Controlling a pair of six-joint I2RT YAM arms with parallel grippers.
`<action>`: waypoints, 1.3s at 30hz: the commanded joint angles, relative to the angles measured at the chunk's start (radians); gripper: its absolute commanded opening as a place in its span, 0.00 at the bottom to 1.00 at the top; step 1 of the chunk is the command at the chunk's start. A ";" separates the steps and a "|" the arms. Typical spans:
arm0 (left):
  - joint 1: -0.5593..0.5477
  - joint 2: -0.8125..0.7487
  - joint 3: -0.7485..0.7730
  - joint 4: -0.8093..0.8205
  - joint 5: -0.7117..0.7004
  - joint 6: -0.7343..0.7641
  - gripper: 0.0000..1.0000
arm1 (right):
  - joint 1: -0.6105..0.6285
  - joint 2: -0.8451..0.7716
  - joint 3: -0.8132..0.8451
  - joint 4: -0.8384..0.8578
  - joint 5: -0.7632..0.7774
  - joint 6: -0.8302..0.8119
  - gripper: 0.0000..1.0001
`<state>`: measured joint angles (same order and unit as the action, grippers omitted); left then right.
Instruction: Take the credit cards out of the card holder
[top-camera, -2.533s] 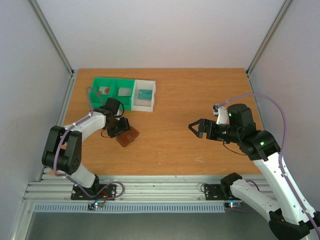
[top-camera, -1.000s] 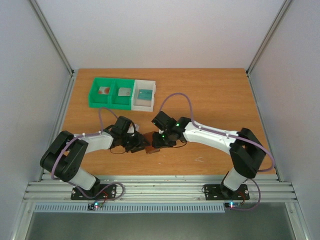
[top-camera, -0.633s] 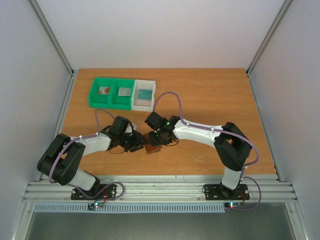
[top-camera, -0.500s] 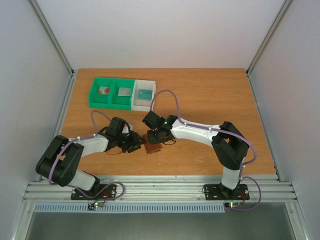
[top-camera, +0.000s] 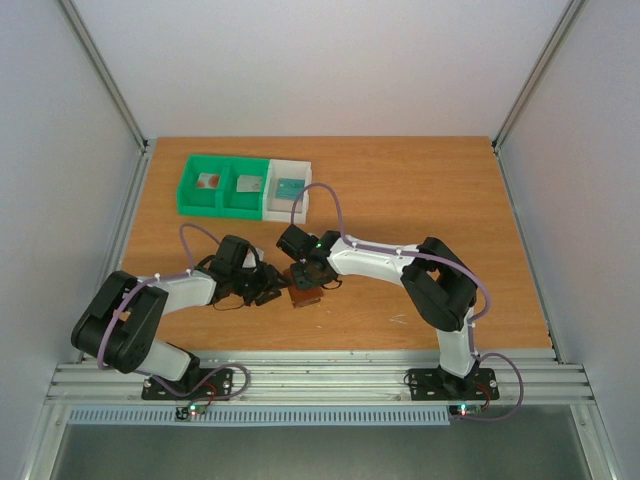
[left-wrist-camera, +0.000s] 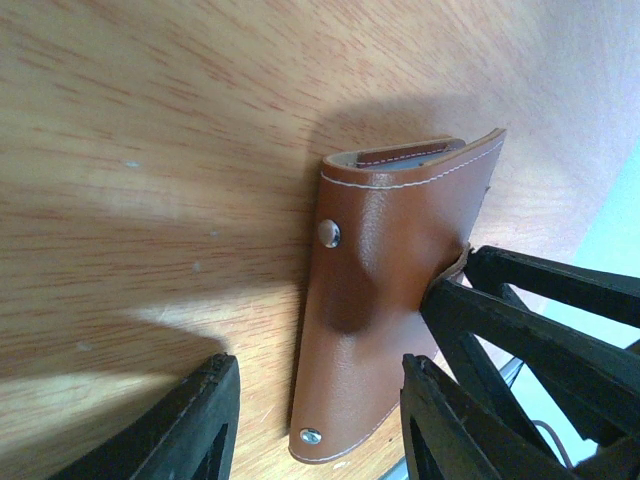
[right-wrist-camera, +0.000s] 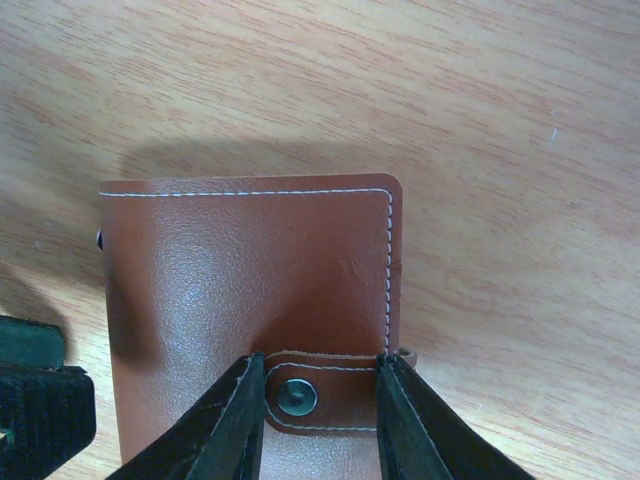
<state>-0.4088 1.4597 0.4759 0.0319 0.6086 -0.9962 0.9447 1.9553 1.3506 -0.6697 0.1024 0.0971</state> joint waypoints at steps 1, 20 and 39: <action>0.002 0.011 -0.011 0.043 -0.025 -0.006 0.45 | 0.019 0.021 0.017 -0.018 0.030 -0.017 0.30; 0.002 -0.022 -0.004 -0.023 -0.070 -0.008 0.46 | 0.057 -0.033 -0.038 0.011 0.100 -0.033 0.01; 0.002 -0.044 -0.009 -0.068 -0.094 -0.002 0.47 | 0.057 0.040 -0.024 -0.014 0.094 -0.052 0.27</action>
<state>-0.4091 1.4250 0.4759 -0.0128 0.5426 -1.0058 0.9951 1.9430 1.3209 -0.6559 0.1772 0.0475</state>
